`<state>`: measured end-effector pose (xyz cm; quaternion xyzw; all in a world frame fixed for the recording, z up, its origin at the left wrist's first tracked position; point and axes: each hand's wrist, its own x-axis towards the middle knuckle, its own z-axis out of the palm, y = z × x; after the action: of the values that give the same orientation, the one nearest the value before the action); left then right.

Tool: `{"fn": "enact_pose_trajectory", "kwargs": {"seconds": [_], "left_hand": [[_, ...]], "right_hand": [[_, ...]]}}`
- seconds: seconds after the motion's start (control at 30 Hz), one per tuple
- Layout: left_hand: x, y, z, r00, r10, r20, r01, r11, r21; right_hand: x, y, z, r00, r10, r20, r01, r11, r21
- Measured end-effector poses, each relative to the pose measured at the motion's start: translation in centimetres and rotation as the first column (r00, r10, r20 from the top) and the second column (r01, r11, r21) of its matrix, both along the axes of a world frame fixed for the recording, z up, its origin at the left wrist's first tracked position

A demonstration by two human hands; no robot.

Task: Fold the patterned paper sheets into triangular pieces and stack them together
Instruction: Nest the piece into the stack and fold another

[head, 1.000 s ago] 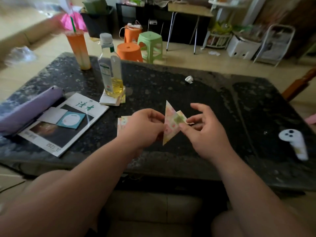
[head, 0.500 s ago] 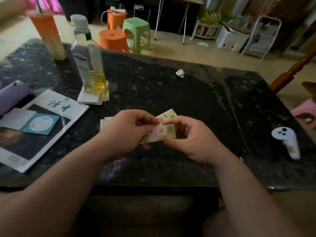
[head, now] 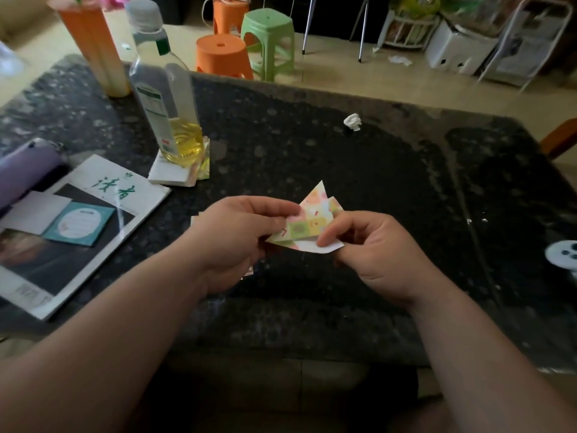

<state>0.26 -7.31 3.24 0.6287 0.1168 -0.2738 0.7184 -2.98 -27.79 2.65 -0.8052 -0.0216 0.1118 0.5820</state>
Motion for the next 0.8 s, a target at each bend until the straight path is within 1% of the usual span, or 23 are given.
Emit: {"fn": "enact_pose_trajectory", "kwargs": {"seconds": [0.1,0.2,0.3,0.37,0.43,0.5,0.57,0.63,0.73,0.8], "left_hand": [[-0.4,-0.1,-0.2,0.999,0.033,-0.009,-0.033,0.999,-0.034],[-0.7,-0.1,-0.1,0.995,0.098,-0.035,-0.1,0.992,-0.078],[-0.6,-0.1,0.1,0.988,0.142,-0.058,-0.149,0.977,-0.15],[-0.5,0.0,0.0,0.989,0.137,-0.056,-0.146,0.961,-0.233],[-0.5,0.3,-0.2,0.995,0.093,-0.032,-0.098,0.948,-0.302],[-0.6,0.4,-0.4,0.999,0.049,-0.008,-0.049,0.943,-0.33],[-0.6,0.4,-0.7,1.0,0.022,0.02,-0.015,0.955,-0.297],[-0.5,0.3,-1.0,0.998,-0.01,0.059,0.021,0.98,-0.197],[-0.3,0.5,-1.4,0.992,-0.063,0.108,0.064,0.998,-0.008],[-0.3,0.5,-1.7,0.983,-0.098,0.154,0.073,0.984,0.161]], "right_hand": [[-0.3,0.3,0.2,1.0,0.003,0.0,-0.003,0.999,-0.04],[-0.7,0.5,0.1,0.999,0.0,0.04,0.004,0.995,-0.096],[-1.2,0.3,0.1,0.999,0.039,0.017,-0.036,0.986,-0.16],[-1.3,0.2,0.0,0.999,0.033,0.01,-0.032,0.993,-0.114],[-1.2,0.2,-0.1,1.0,0.003,0.027,-0.002,0.999,-0.036],[-1.0,0.3,-0.3,0.999,-0.033,0.031,0.031,0.997,0.064],[-0.8,0.3,-0.5,0.998,-0.068,-0.014,0.069,0.98,0.189],[-0.6,0.3,-0.6,0.995,-0.081,-0.066,0.096,0.957,0.272],[-0.4,0.4,-1.0,0.992,-0.079,-0.094,0.101,0.962,0.252],[-0.4,0.4,-1.1,0.991,-0.082,-0.107,0.106,0.964,0.242]]}}
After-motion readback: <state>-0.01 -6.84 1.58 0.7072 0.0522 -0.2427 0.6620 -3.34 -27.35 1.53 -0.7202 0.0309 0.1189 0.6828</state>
